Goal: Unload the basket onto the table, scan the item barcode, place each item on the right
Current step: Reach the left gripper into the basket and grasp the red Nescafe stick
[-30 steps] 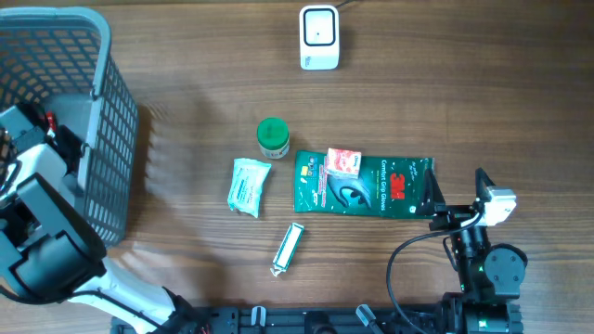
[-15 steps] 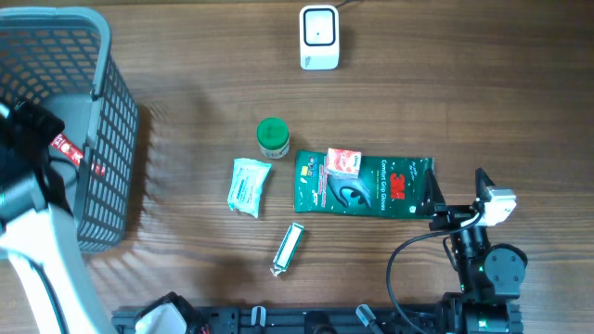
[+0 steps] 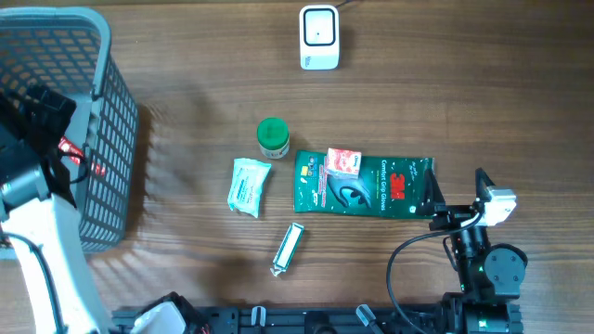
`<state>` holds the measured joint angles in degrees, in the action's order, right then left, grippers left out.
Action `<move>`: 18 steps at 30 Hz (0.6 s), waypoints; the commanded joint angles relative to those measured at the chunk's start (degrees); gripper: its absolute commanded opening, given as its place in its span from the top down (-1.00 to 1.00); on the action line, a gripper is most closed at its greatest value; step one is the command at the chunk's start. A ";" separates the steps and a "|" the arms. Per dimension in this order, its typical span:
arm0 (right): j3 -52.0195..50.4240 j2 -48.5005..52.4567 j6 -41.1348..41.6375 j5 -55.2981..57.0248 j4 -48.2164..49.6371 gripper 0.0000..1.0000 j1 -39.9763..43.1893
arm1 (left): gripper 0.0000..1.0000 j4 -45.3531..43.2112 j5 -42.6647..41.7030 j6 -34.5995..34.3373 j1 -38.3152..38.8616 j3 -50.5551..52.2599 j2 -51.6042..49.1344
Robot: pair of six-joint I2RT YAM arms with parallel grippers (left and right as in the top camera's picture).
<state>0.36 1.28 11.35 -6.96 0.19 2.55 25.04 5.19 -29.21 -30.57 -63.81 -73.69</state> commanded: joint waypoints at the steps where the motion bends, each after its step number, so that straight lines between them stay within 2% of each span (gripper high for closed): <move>1: -0.07 -0.26 0.68 0.76 0.17 -0.99 -0.11 | -1.00 -1.09 -2.34 -7.52 -3.02 0.00 -2.62; 5: -0.07 -0.26 0.70 0.76 0.17 -0.99 -0.11 | -1.00 -1.05 -11.61 -15.10 -7.89 0.00 -3.19; 7: -0.07 -0.26 0.68 0.76 0.17 -1.00 -0.11 | -1.00 -1.29 -12.20 -17.77 -10.16 0.00 -3.21; 9: -0.07 -0.26 0.68 0.76 0.17 -0.99 -0.11 | -1.00 -2.19 -11.76 -16.98 -11.63 0.00 -3.69; 15: -0.07 -0.26 0.68 0.76 0.17 -0.99 -0.11 | -1.00 -3.52 -11.56 -0.81 -10.62 0.00 -11.67; 18: -0.07 -0.26 0.68 0.76 0.17 -0.99 -0.11 | -1.00 -3.37 -11.54 3.61 -10.43 0.00 -18.91</move>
<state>0.36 1.28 11.35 -6.96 0.19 2.55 21.52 -5.72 -33.21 -41.34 -63.81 -86.78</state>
